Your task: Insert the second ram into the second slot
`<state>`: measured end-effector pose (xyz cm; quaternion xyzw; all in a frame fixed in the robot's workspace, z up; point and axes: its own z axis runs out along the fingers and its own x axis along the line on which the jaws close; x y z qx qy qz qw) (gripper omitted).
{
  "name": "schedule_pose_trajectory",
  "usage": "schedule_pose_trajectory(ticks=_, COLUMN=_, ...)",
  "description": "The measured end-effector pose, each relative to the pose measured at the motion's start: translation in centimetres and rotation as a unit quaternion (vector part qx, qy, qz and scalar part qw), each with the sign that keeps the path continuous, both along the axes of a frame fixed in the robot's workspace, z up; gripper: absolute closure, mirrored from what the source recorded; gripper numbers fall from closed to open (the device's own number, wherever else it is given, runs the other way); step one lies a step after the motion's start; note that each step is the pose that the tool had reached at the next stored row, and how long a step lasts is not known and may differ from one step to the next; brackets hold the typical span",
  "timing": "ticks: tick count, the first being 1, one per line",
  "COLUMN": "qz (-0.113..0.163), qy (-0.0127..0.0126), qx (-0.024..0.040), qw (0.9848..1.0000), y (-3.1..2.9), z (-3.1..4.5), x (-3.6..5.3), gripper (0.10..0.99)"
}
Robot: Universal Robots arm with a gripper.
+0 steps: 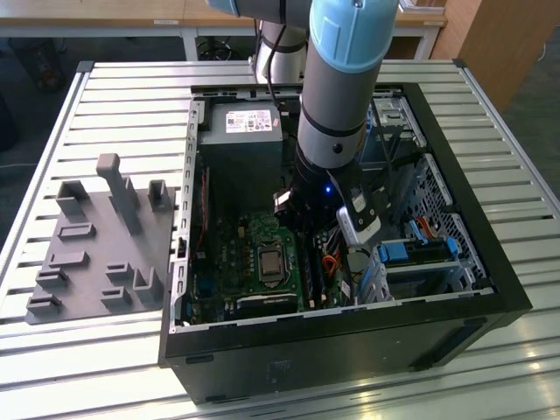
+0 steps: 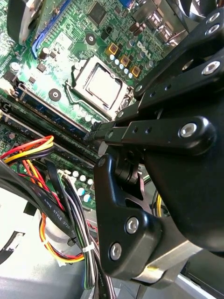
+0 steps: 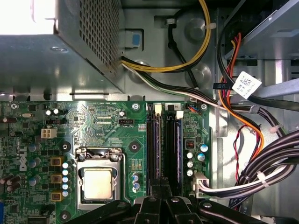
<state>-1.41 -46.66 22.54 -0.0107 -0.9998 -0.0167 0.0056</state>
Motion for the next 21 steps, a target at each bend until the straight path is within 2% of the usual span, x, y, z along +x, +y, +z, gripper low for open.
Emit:
schedule_pose_trajectory(ticks=13, qz=0.000, qy=0.0002, qx=-0.0018, qw=1.0000, y=-0.01, z=-0.98, x=0.00, gripper=0.984)
schedule_pose_trajectory(ticks=17, qz=0.000, qy=-0.0002, qx=-0.0012, qw=1.0000, y=0.01, z=-0.88, x=0.00, gripper=0.984)
schedule_pose_trajectory(ticks=21, qz=0.000, qy=0.0000, qx=-0.0015, qw=1.0000, y=0.02, z=-0.20, x=0.00, gripper=0.984)
